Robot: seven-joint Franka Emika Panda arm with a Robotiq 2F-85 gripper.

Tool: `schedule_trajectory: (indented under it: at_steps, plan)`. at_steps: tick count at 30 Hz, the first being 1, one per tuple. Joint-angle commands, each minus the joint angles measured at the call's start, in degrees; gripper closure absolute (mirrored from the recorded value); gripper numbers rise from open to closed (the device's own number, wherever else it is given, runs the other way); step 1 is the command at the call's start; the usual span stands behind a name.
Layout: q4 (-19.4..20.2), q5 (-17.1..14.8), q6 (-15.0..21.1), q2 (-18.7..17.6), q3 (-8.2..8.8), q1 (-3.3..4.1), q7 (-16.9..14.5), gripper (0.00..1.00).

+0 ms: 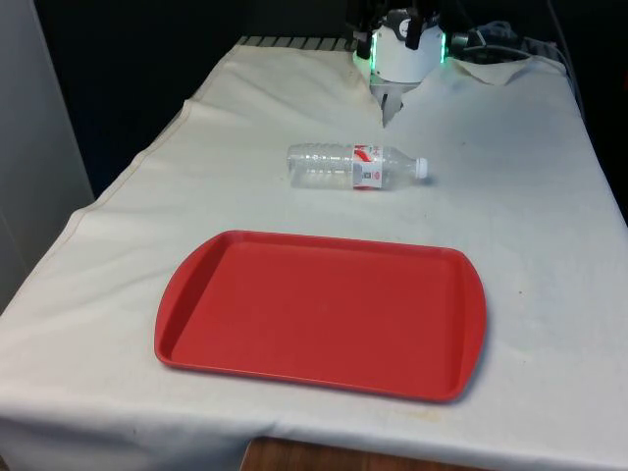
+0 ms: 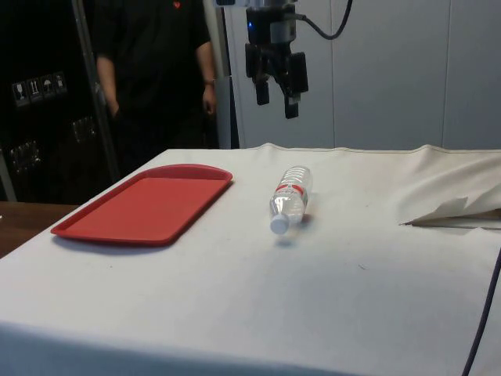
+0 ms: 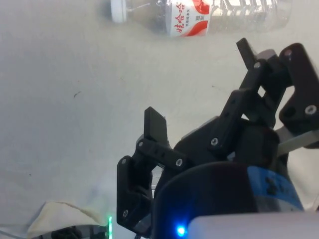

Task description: Place the bottle upright on the tray.

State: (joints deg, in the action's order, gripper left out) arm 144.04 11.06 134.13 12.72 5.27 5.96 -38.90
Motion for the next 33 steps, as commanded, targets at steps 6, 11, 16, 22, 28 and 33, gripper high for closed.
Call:
schedule_trajectory:
  at_steps: [6,11,16,22,28,33]
  plan:
    - [0.3,1.8,1.0,-0.7,-0.17,-0.11,-1.2,0.0]
    - [0.4,2.6,1.1,-1.3,-0.17,-0.11,-2.3,0.0]
    - [0.4,3.7,1.1,-1.8,-0.23,-0.11,-3.3,0.0]
    - [0.4,4.8,1.2,-2.1,-0.23,-0.17,-4.2,0.0]
    - [0.4,6.2,1.3,-2.4,-0.29,-0.11,-5.0,0.0]
    - [0.5,7.6,1.4,-2.8,-0.29,-0.11,-5.9,0.0]
